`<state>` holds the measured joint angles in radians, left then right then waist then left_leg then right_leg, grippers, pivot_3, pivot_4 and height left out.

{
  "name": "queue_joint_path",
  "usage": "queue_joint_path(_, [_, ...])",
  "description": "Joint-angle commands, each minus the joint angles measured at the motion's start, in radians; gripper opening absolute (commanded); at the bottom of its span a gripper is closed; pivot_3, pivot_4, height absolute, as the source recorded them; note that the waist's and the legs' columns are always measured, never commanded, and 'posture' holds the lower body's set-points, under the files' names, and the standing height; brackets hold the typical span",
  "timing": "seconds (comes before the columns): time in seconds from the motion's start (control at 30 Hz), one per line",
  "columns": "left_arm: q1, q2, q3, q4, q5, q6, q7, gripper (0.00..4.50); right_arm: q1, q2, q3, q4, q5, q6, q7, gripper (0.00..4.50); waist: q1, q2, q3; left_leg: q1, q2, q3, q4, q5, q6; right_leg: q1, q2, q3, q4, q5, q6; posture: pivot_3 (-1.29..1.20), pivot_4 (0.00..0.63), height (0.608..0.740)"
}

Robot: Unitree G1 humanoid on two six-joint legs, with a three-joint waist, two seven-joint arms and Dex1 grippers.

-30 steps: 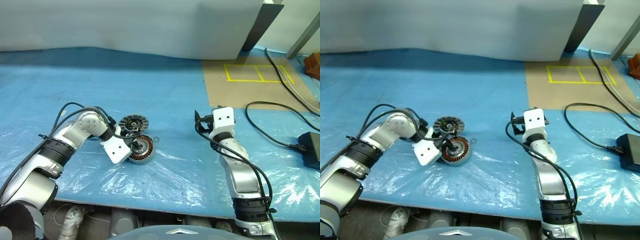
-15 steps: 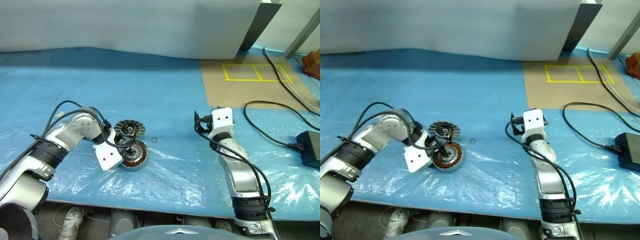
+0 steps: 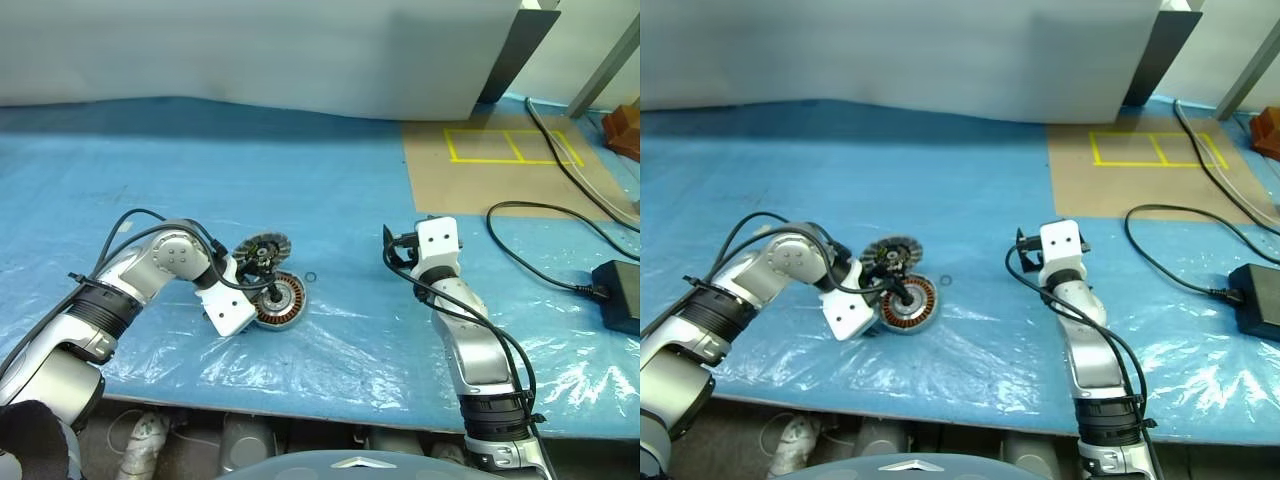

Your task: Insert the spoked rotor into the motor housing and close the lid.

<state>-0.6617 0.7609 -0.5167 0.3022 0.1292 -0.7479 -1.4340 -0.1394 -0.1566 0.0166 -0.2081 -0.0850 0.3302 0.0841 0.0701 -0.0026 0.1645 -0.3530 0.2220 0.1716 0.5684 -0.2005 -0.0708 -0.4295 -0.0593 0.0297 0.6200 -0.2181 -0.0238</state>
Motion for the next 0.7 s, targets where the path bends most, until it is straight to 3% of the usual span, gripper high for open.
queue_joint_path(0.03, [0.0,0.002,0.034,-0.057,-0.011,0.005,0.046,4.41,-0.008,-0.004,0.001,-0.004,-0.006,-0.027,-0.001,4.5,0.0,0.0,0.0,0.0,0.0,0.0,0.0,0.0,0.0,0.0,0.0,0.0,0.0,0.0,0.0,0.0,0.15,0.74])
queue_joint_path(0.13, [0.026,0.017,0.058,-0.15,-0.17,0.021,0.023,4.41,-0.004,-0.003,0.003,-0.005,-0.006,-0.029,-0.001,4.5,0.0,0.0,0.0,-0.001,0.0,0.0,0.0,0.0,0.0,-0.001,0.0,0.0,0.0,0.0,0.0,0.0,0.15,0.74])
queue_joint_path(0.5, [0.114,0.227,0.175,-0.339,-0.397,0.26,-0.097,4.41,-0.004,0.0,0.007,0.016,0.007,-0.044,0.013,4.5,-0.005,0.0,0.0,-0.001,0.001,0.001,-0.002,0.0,0.0,-0.006,0.001,0.0,0.002,0.0,0.001,0.0,0.15,0.74])
queue_joint_path(0.6, [0.159,0.282,0.227,-0.325,-0.412,0.344,-0.092,4.41,-0.001,-0.007,0.028,-0.031,0.091,-0.047,0.123,4.5,-0.005,0.0,0.0,-0.001,0.001,0.002,-0.003,0.0,0.0,-0.006,0.002,0.0,0.002,-0.001,0.001,0.0,0.15,0.74])
queue_joint_path(0.7, [0.21,0.248,0.314,-0.322,-0.527,0.581,0.019,4.41,0.021,-0.091,0.089,-0.092,0.181,-0.022,0.337,4.5,-0.004,0.0,0.0,-0.001,0.001,0.002,-0.003,0.0,0.0,-0.006,0.001,0.0,0.003,-0.002,-0.001,0.0,0.15,0.74])
